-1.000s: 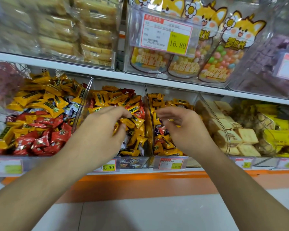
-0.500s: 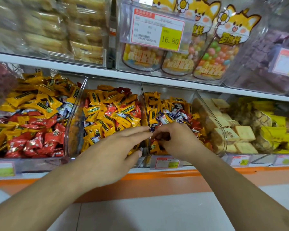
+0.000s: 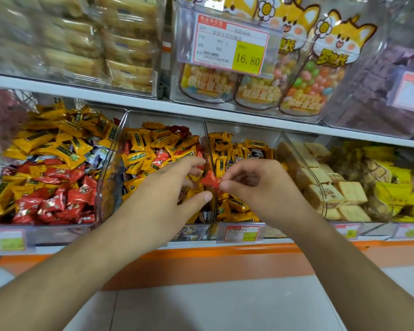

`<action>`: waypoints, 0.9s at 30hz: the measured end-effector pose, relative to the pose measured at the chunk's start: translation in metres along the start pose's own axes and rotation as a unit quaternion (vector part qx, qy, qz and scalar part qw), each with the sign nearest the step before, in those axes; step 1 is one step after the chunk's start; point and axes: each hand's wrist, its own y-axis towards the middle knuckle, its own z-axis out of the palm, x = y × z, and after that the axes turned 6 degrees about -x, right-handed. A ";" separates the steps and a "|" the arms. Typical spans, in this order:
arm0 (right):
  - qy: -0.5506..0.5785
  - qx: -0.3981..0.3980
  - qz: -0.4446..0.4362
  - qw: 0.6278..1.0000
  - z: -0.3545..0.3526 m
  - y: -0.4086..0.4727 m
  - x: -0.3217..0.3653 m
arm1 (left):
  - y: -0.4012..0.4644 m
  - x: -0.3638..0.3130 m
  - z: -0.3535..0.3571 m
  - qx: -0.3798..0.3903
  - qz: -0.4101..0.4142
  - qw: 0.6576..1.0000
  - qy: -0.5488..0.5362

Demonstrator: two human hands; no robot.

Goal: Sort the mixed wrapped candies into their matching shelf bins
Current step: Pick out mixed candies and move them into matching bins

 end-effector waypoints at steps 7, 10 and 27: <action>-0.027 -0.058 0.023 0.998 -0.001 0.010 -0.017 | -0.002 0.012 -0.009 -0.039 -0.047 0.994 0.095; -0.166 -0.070 0.014 0.983 -0.006 0.016 -0.043 | -0.002 0.021 -0.009 0.005 -0.064 0.988 0.142; -0.280 -0.092 -0.062 0.954 0.012 0.031 -0.072 | -0.002 0.015 -0.004 0.015 -0.042 0.994 0.095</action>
